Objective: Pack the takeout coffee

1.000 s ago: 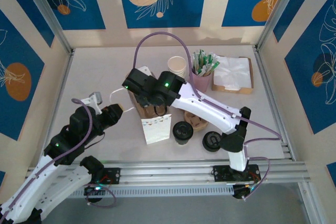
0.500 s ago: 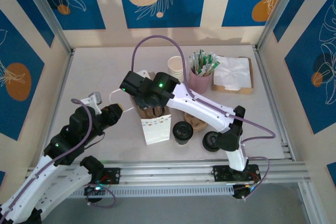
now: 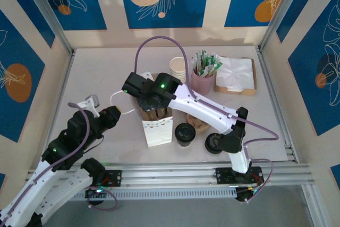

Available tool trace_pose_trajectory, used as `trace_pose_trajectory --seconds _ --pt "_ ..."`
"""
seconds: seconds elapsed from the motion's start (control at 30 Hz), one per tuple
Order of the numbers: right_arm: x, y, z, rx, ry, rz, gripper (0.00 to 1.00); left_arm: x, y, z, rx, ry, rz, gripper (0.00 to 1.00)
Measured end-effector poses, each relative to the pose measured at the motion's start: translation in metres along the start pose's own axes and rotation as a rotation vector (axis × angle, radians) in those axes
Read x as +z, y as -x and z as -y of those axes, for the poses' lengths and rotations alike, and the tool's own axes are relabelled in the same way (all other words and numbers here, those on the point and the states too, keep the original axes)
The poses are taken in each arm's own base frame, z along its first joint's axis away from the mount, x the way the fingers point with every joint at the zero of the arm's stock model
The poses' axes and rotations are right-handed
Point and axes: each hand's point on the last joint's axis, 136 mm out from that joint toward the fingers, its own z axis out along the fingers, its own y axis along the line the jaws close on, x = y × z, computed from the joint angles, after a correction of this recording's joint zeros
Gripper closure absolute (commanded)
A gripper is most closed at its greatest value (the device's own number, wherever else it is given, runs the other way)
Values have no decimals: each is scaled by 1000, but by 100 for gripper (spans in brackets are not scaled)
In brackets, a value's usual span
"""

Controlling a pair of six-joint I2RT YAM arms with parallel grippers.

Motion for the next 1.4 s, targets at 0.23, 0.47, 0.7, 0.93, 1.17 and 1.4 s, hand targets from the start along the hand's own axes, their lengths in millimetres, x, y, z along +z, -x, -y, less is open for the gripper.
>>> trace_pose_trajectory --seconds 0.23,0.47,0.7,0.93,1.17,1.4 --pt "7 -5 11 15 -37 -27 76 -2 -1 -4 2 12 1 78" --pt "14 -12 12 12 -36 -58 76 -3 0 -3 1 6 4 78" --pt "15 -17 5 6 3 -90 76 -4 0 -3 1 4 5 78" --pt "18 -16 0 0 25 -97 75 -6 2 -1 0 -6 12 77" --pt "21 -14 -3 -22 34 -91 74 -5 2 5 7 -35 13 74" --pt "23 -11 -10 -41 49 -73 72 -5 3 10 23 -58 14 71"
